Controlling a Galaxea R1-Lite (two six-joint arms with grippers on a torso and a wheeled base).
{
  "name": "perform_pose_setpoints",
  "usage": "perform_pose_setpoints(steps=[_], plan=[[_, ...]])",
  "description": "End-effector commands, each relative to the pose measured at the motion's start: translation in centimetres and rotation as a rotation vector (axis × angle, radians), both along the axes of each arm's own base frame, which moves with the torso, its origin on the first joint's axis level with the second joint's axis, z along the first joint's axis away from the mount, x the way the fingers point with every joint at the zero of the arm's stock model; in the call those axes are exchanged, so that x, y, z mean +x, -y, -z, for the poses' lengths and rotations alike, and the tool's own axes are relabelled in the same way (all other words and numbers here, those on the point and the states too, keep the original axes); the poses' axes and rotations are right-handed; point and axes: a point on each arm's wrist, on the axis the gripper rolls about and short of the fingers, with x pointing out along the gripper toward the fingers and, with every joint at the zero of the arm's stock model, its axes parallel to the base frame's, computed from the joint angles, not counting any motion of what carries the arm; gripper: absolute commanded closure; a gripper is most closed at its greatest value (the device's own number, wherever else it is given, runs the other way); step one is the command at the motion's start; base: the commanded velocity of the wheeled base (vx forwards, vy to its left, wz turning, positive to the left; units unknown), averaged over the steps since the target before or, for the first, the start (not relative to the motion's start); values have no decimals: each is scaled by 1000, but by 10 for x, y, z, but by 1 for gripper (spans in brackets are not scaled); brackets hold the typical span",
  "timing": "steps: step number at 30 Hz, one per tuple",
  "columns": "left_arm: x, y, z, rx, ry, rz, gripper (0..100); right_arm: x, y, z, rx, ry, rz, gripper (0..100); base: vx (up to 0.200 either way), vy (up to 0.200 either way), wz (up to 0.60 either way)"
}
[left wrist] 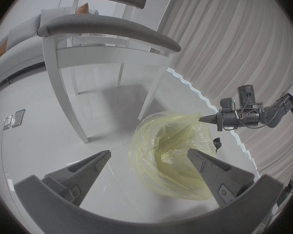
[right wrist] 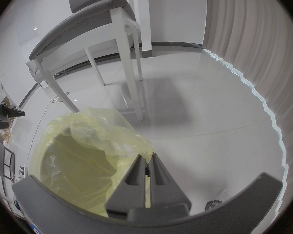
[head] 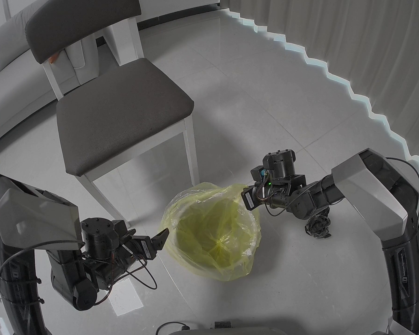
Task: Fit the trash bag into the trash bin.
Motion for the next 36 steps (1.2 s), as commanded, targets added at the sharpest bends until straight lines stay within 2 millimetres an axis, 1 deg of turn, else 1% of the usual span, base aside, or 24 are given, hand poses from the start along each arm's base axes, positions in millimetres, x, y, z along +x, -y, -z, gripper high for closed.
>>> perform_pose_setpoints(steps=[1,5,9,12,13,14,15,17,18,20,23,24,28,29,30,32,34,35,36], plan=[[1,1,9,7,-16,2,0,-4,-9,6,-4,-10,-18,100,0,0,0],[2,1,6,2,-6,0,0,1,-15,14,-10,-7,-14,100,0,0,0],[2,-1,5,-1,-4,-6,0,5,-11,16,-9,-6,-3,100,0,0,0],[2,-3,5,-1,-8,-7,0,11,0,17,-10,-7,22,100,0,0,0],[2,-3,5,-1,-8,-7,0,11,0,17,-10,-7,22,100,0,0,0],[2,-3,5,-1,-8,-7,0,12,3,22,-13,-16,28,100,0,0,0],[2,-3,5,-2,-6,-7,0,13,3,23,-13,-17,30,100,0,0,0],[2,-1,6,-2,-6,-1,0,13,4,34,-17,-36,33,100,0,0,0],[2,-1,6,-2,-6,1,0,14,5,36,-14,-39,36,100,0,0,0],[2,-1,5,0,-5,0,0,14,3,38,-1,-43,43,100,0,0,0],[2,-2,4,-1,-3,-3,0,15,2,36,5,-39,42,100,0,0,0],[2,-2,4,-1,-3,-3,0,14,1,33,7,-35,40,0,0,0,0],[4,-1,7,-2,-6,-5,0,12,-1,28,11,-29,35,0,0,0,0],[5,-1,8,-1,-6,-6,0,11,-2,22,15,-19,35,0,0,0,0],[6,0,9,-1,-6,-6,0,10,-1,19,16,-17,35,0,0,0,0],[10,1,11,0,0,-9,0,5,2,2,23,-3,36,0,0,0,0],[12,2,12,1,2,-11,0,3,5,-4,25,1,41,0,0,0,0],[17,3,15,3,9,-13,0,-1,9,-12,25,1,45,0,0,0,0],[20,3,16,3,15,-15,0,-3,12,-15,25,2,48,0,0,0,0]])
